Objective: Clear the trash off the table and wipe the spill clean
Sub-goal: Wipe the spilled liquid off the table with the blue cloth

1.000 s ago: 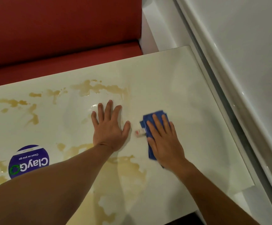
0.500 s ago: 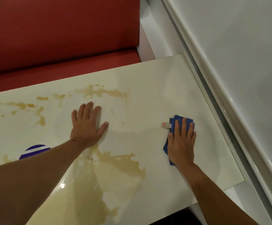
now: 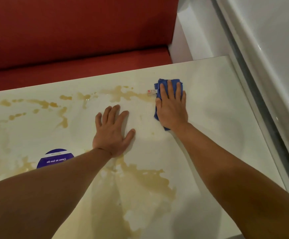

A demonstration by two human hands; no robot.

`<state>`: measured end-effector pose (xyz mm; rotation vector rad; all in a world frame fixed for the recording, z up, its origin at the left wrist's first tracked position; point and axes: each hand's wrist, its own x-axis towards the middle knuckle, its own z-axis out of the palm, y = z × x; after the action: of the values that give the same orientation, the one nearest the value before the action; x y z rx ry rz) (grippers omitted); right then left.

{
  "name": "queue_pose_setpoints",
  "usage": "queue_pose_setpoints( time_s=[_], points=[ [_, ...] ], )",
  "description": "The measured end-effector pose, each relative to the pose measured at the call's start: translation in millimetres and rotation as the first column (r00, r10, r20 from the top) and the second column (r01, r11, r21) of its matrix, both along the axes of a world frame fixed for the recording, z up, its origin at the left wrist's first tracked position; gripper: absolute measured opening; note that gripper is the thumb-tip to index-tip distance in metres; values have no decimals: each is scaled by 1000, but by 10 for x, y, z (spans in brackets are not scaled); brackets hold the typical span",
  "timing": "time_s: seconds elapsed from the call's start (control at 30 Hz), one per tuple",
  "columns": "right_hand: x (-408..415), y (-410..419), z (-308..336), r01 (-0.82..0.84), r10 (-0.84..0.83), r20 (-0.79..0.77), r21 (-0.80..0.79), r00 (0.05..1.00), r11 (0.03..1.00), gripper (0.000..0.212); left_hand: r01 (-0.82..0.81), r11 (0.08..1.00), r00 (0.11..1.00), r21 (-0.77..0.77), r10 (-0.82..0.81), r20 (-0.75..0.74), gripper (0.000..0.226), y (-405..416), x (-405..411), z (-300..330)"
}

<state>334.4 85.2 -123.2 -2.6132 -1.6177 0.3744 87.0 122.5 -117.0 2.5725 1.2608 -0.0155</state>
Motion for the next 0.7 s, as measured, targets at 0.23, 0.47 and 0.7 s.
queue_pose_setpoints(
  time_s=[0.23,0.47,0.7],
  points=[
    [-321,-1184,-2,-311,311,23,19,950,950,58,-2,1000,1000,3,2,17,69,-2,-3,-2],
    [-318,-2022,38,-337,336,-23,-71,942,939,60,-9,1000,1000,-27,10,28,70,7,-5,-3],
    [-162,-919,45,-331,330,-31,-46,944,942,60,-11,999,1000,-40,11,16,73,11,1,7]
  ],
)
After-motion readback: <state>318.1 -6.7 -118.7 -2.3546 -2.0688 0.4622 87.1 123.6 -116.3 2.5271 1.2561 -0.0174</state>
